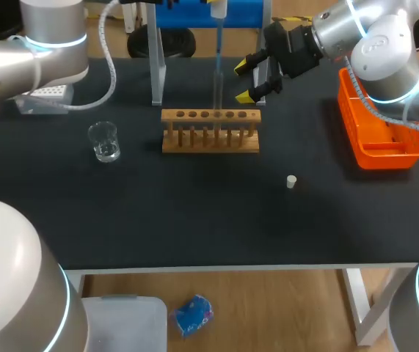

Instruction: Invert the test tube, pick up the pipette, mount the tip to pipette, aspirate from beaker and dispense into the tube, eject the tip, return the pipette, and cap with the stopper.

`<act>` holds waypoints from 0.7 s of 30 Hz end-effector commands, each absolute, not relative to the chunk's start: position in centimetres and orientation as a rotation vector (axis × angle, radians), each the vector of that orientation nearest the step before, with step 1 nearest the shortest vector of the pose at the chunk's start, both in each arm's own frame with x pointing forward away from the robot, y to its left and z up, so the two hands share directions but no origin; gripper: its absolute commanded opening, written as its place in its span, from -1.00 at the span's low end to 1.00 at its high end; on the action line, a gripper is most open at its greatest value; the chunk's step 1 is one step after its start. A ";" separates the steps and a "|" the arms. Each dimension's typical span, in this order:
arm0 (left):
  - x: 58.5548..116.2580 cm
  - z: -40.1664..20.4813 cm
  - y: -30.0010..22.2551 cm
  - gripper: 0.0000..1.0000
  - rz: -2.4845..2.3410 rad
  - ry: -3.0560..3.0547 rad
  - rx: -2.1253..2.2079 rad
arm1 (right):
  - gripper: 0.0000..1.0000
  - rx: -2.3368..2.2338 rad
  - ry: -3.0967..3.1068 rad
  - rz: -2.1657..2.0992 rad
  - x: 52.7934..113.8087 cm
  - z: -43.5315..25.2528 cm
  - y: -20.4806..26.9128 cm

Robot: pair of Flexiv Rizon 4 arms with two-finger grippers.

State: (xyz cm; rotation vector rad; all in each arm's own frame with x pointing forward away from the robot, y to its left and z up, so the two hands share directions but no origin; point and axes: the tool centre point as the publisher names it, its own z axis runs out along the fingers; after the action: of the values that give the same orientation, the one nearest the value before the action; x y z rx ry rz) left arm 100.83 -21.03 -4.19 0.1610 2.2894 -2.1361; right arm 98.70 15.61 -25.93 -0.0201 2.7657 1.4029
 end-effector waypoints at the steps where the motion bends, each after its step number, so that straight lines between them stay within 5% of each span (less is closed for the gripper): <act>1: 100.4 -4.1 -20.3 -1.00 -2.124 2.289 0.139 | 1.00 -0.022 2.766 1.403 98.8 -26.0 15.6; 21: 99.9 -4.3 -21.0 -1.00 -2.134 2.329 0.130 | 1.00 -0.022 2.766 1.403 98.8 -26.0 15.6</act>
State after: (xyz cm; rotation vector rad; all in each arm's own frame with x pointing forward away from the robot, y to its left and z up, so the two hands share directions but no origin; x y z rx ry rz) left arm 99.69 -20.98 -4.37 0.1259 2.3241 -2.1335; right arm 98.70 15.61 -25.93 -0.0202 2.7657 1.4029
